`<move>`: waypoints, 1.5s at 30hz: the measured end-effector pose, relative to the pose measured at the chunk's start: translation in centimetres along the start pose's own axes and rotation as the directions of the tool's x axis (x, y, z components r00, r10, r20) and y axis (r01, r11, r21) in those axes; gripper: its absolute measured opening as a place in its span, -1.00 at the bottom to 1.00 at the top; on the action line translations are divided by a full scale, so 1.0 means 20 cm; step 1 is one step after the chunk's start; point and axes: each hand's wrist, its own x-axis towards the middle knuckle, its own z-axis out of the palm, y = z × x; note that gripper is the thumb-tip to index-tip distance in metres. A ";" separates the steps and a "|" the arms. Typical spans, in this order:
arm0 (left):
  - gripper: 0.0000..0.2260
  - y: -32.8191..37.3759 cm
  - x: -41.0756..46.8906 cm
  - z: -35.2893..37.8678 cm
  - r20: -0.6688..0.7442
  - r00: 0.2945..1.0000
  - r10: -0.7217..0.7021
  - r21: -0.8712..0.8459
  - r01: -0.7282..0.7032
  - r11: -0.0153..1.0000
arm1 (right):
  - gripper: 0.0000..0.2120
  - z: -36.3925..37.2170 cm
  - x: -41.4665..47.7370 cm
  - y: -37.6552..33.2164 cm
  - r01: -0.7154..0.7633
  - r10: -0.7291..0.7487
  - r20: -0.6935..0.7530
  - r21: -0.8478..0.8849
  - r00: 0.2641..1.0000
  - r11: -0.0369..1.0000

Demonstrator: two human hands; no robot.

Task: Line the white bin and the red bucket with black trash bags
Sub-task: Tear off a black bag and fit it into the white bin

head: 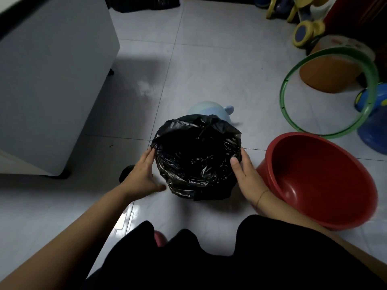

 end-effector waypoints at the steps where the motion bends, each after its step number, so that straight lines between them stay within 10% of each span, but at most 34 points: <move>1: -0.04 0.01 0.01 -0.02 0.000 1.000 -0.025 -0.047 0.025 0.999 | -0.31 0.00 0.01 0.00 -0.004 0.004 -0.004 -0.003 1.000 1.000; 8: -0.47 0.13 0.11 -0.15 -0.190 0.982 -0.019 -0.331 -0.046 0.943 | -0.46 -0.04 0.09 -0.13 0.133 -0.154 -0.160 -0.134 0.975 0.982; 18: -0.86 0.23 0.37 -0.14 -0.177 0.977 -0.114 -0.439 0.025 0.898 | -0.45 -0.08 0.43 -0.24 0.127 -0.127 0.017 -0.288 0.992 0.949; 32: -0.37 0.10 0.47 -0.06 0.131 0.978 -0.164 -0.664 0.210 0.718 | -0.42 -0.08 0.60 -0.25 -0.042 0.064 0.089 -0.224 0.994 0.974; 45: -0.40 0.12 0.40 -0.12 -0.001 0.986 -0.169 -0.730 0.115 0.673 | -0.40 -0.03 0.55 -0.26 0.114 -0.103 0.060 -0.223 0.993 0.968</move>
